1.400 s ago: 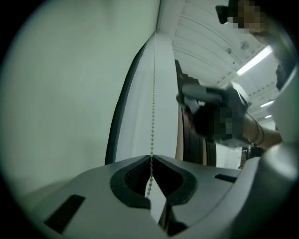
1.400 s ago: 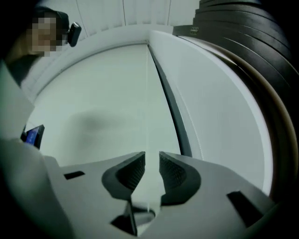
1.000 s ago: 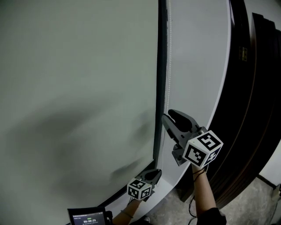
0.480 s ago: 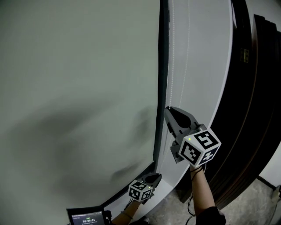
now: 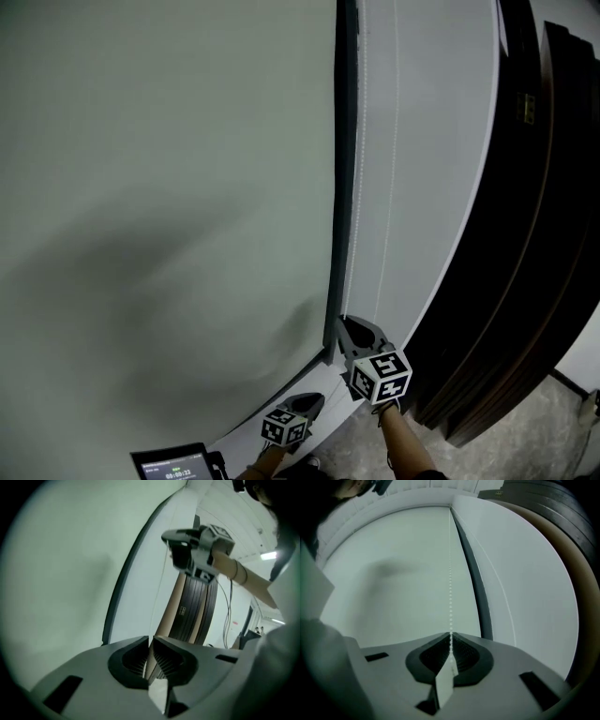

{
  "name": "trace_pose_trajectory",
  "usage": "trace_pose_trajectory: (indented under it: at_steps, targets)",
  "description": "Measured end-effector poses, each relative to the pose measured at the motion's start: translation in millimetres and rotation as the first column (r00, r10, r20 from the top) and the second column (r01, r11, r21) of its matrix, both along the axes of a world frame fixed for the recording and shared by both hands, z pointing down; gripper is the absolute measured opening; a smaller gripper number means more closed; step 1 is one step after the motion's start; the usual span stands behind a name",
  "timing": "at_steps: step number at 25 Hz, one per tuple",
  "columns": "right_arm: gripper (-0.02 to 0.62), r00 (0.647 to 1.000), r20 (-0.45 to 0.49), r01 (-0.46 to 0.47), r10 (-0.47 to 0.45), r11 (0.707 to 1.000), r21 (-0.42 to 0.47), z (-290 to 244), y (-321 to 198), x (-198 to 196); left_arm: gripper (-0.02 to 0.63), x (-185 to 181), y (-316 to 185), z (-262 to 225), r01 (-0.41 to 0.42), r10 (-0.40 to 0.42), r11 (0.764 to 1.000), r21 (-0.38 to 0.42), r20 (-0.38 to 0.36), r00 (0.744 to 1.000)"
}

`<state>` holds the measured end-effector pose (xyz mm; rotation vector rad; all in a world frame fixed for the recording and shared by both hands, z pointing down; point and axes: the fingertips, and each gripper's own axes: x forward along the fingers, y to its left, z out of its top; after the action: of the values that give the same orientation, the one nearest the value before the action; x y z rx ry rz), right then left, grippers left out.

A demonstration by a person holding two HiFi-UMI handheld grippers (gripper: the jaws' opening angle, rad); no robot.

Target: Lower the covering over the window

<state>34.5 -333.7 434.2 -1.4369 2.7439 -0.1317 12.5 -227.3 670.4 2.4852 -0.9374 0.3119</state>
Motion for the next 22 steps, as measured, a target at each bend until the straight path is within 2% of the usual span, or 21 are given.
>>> trace_pose_trajectory:
  at_steps: [4,7,10,12,16,18,22]
  targets:
    - [0.021,0.997,-0.078,-0.009,-0.004,0.986,-0.166,86.9,6.2,-5.9,0.014,-7.0,-34.6,-56.3,0.050,-0.040,0.993,0.110,-0.087,0.995]
    - [0.020,0.989,-0.147,-0.028,-0.018,0.951,-0.308,164.9,21.6,-7.7,0.014,-10.1,-45.7,-94.1,0.065,-0.041,0.980,0.188,-0.128,0.991]
    - [0.021,0.993,-0.118,-0.041,-0.009,0.911,-0.410,214.2,37.9,0.0,0.014,-7.2,-45.7,-118.7,0.066,-0.030,0.970,0.234,-0.152,0.988]
    - [0.020,0.996,-0.087,-0.046,0.010,0.903,-0.427,219.0,37.6,7.4,0.015,-2.8,-45.3,-128.3,0.066,-0.025,0.967,0.244,-0.168,0.985]
    - [0.021,0.994,-0.109,-0.055,0.012,0.913,-0.405,214.7,37.6,11.7,0.014,-1.5,-36.8,-133.0,0.073,-0.027,0.968,0.241,-0.190,0.982]
    - [0.022,0.997,-0.080,-0.044,0.010,0.901,-0.432,218.5,48.4,12.3,0.014,-1.9,-28.1,-131.7,0.075,-0.031,0.969,0.236,-0.186,0.982]
    - [0.069,1.000,-0.015,-0.025,0.020,0.887,-0.461,219.7,79.5,14.1,0.014,-3.8,-9.7,-129.5,0.089,-0.051,0.969,0.229,-0.169,0.984]
